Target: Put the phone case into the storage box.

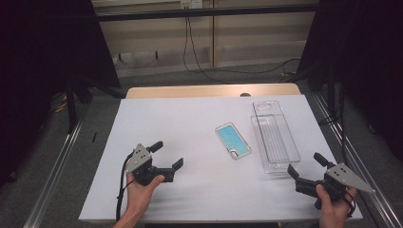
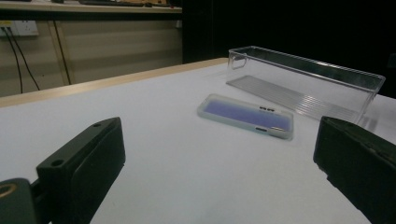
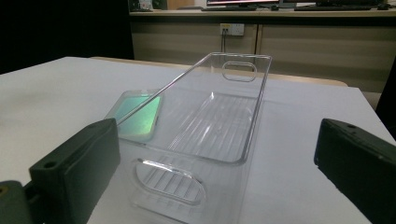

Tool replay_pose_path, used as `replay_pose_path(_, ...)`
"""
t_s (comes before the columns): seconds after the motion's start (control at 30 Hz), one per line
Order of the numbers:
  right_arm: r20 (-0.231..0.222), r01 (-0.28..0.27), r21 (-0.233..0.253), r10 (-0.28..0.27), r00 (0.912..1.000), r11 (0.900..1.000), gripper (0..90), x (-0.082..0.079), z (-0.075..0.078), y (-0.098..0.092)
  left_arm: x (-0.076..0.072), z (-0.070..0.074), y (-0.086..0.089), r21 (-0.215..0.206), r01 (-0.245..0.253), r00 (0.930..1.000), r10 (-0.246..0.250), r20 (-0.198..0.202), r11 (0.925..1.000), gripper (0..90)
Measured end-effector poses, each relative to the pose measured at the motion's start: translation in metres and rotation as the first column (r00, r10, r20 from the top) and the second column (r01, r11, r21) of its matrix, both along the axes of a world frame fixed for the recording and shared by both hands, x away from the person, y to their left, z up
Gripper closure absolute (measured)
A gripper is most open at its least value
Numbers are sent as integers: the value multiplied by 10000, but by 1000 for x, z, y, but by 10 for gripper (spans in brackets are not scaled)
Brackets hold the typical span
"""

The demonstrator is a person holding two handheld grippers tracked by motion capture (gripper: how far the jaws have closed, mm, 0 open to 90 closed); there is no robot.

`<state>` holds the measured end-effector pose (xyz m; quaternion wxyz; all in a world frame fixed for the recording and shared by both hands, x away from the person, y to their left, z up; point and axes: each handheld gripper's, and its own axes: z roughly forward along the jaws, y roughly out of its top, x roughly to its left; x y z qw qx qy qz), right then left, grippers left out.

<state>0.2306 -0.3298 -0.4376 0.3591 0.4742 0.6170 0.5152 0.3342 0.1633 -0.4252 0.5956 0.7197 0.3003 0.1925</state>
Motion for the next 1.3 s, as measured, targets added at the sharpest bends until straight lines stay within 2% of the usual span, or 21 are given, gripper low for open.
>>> replay_pose_path(0.13, -70, -16, 27, 16, 10000, 10000, 0, 0, -1, 0, 4, 1, -14, -69, 212, 9994, -214, -256, 9998, 21)
replay_pose_path(0.4, -55, -32, -20, 32, 10000, 10000, 0, 0, -1, 0, 12, 3, -32, 49, 310, 9995, -310, 96, 9995, 23)
replay_pose_path(0.53, -51, -14, -24, 14, 10000, 10000, 0, 0, -1, 0, 24, 7, -42, 73, 257, 9991, -260, 333, 9996, 22)
replay_pose_path(0.63, -62, -20, -2, 20, 10000, 10000, 0, 1, -1, 0, 31, 7, -51, -8, 420, 9990, -420, 136, 9991, 21)
replay_pose_path(0.67, -57, -25, -6, 25, 10000, 10000, 0, 1, -1, 0, 31, 7, -51, -8, 420, 9990, -420, 136, 9991, 21)
replay_pose_path(0.73, -67, -48, -1, 48, 10000, 10000, 0, 2, -1, 1, 36, 5, -60, 22, 731, 9971, -731, 215, 9973, 21)
replay_pose_path(0.8, -63, -61, -50, 61, 10000, 10000, 0, 2, 0, 1, 39, 3, -65, 64, 799, 9968, -799, -19, 9968, 20)
replay_pose_path(0.87, -31, -116, -87, 115, 9999, 9999, 0, 0, 1, 2, 41, 2, -67, 192, 824, 9966, -825, 32, 9964, 20)
replay_pose_path(1.03, -13, -281, -198, 281, 9996, 9994, 0, -1, 2, 4, 49, -3, -88, 478, 1064, 9939, -1076, 242, 9932, 21)
replay_pose_path(1.2, -33, -333, -142, 332, 9994, 9993, 0, 0, 1, 3, 55, -3, -102, 399, 1162, 9931, -1168, 129, 9924, 22)
replay_pose_path(1.27, -36, -353, -148, 353, 9994, 9993, 0, 0, 1, 2, 59, -2, -109, 191, 1147, 9931, -1151, 220, 9932, 32)
replay_pose_path(1.3, -22, -350, -175, 349, 9994, 9992, 0, -1, 1, 2, 61, -1, -111, 247, 1075, 9938, -1082, 260, 9939, 36)
